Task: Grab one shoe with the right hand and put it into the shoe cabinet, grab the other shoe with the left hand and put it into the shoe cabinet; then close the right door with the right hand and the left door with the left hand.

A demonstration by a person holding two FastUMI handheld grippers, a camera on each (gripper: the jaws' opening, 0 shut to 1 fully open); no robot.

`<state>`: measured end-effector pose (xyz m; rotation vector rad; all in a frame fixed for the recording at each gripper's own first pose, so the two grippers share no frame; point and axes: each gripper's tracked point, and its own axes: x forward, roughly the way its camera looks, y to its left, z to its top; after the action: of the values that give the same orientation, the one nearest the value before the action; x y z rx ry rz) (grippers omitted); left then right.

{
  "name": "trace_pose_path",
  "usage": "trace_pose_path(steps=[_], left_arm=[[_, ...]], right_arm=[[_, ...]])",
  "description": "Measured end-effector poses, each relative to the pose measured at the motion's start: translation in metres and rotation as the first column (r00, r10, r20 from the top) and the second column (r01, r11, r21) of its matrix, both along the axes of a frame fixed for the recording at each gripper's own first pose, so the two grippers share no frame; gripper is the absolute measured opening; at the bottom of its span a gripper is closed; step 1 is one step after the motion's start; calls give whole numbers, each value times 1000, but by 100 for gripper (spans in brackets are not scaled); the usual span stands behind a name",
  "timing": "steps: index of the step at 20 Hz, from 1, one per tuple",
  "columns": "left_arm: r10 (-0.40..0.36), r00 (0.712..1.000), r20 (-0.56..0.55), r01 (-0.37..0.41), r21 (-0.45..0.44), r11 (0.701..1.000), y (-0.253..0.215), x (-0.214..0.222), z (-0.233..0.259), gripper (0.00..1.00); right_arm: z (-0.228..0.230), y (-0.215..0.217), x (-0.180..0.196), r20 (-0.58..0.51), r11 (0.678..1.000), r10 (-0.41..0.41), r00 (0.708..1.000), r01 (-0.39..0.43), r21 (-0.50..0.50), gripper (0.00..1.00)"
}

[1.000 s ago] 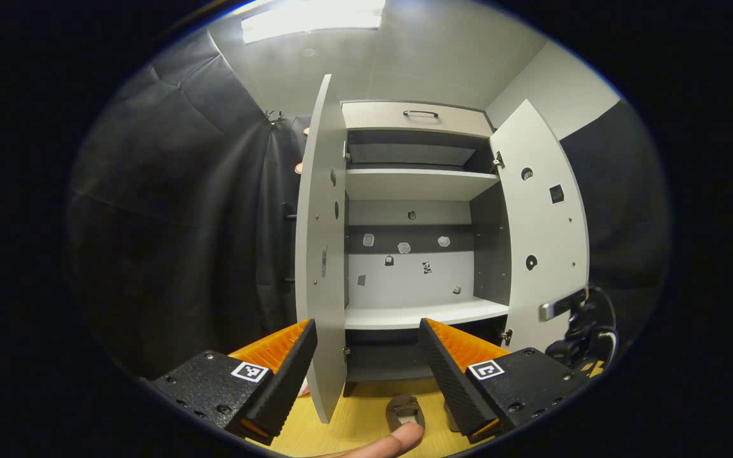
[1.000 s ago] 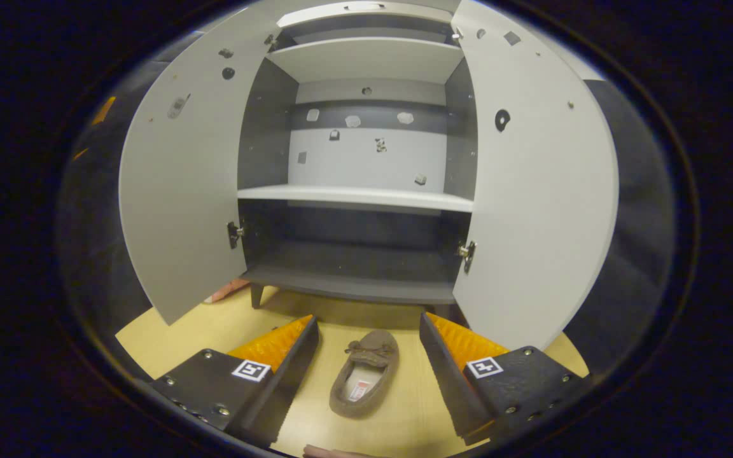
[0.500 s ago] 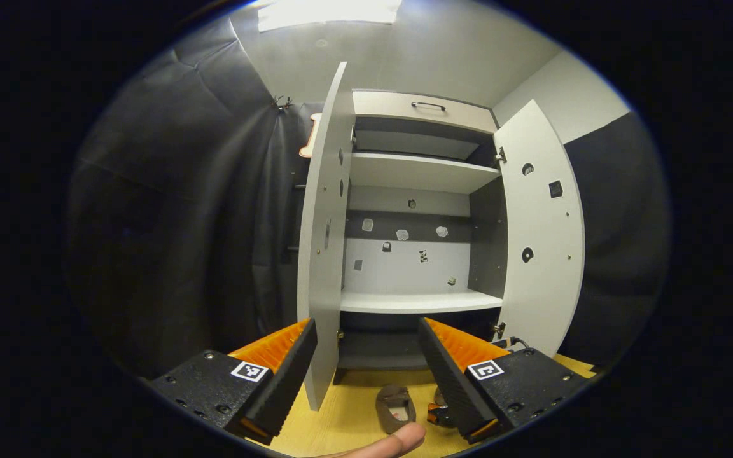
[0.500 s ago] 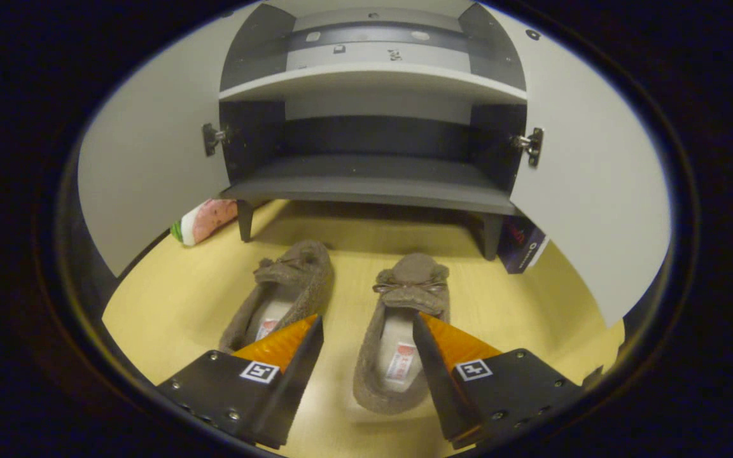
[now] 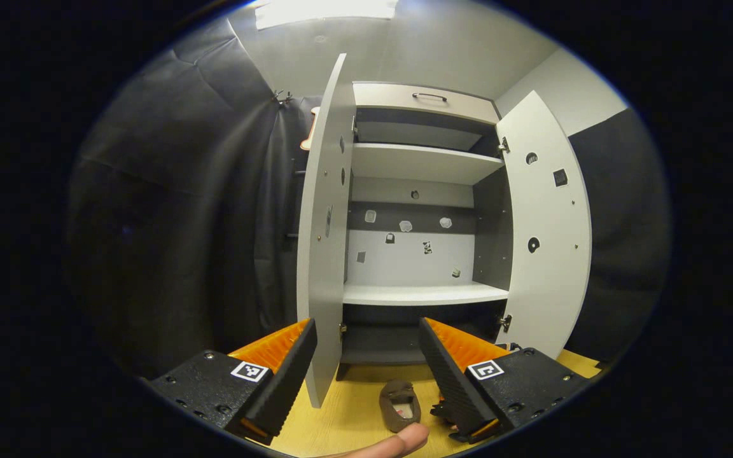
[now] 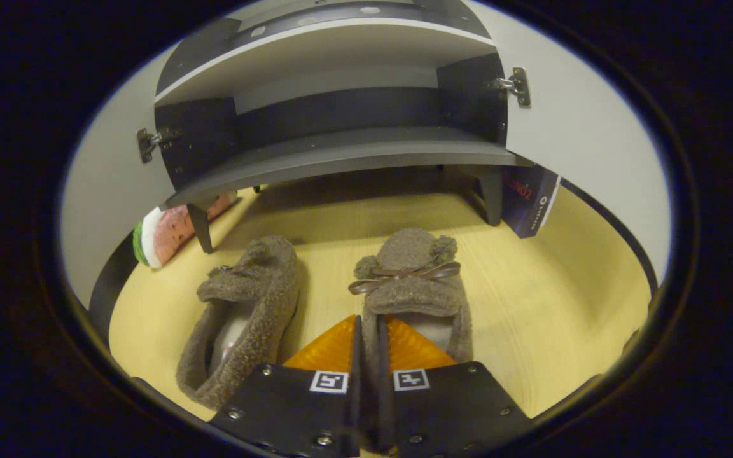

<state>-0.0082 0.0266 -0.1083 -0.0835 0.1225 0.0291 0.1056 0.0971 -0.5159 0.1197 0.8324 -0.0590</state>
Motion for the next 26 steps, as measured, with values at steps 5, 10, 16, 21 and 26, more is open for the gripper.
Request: trace_pose_path(steps=[5,10,16,21,26], left_arm=[[0,1000,-31,0,1,1000,-6,8,-15,98],[-20,1000,-23,20,3,1000,-13,19,-18,98],[-46,999,-6,46,6,999,-18,39,-17,98],[-65,998,-7,65,-8,998,-19,60,-25,98],[-78,997,-15,78,-45,996,-22,78,-42,98]], right_arm=[[15,-3,-2,84,991,-10,996,-1,134,1],[53,-15,-5,193,985,-20,981,-13,171,1],[140,-18,6,357,990,45,933,-90,112,1],[267,-20,47,501,989,118,858,-145,15,1],[366,-13,131,564,983,183,805,-152,-101,1]])
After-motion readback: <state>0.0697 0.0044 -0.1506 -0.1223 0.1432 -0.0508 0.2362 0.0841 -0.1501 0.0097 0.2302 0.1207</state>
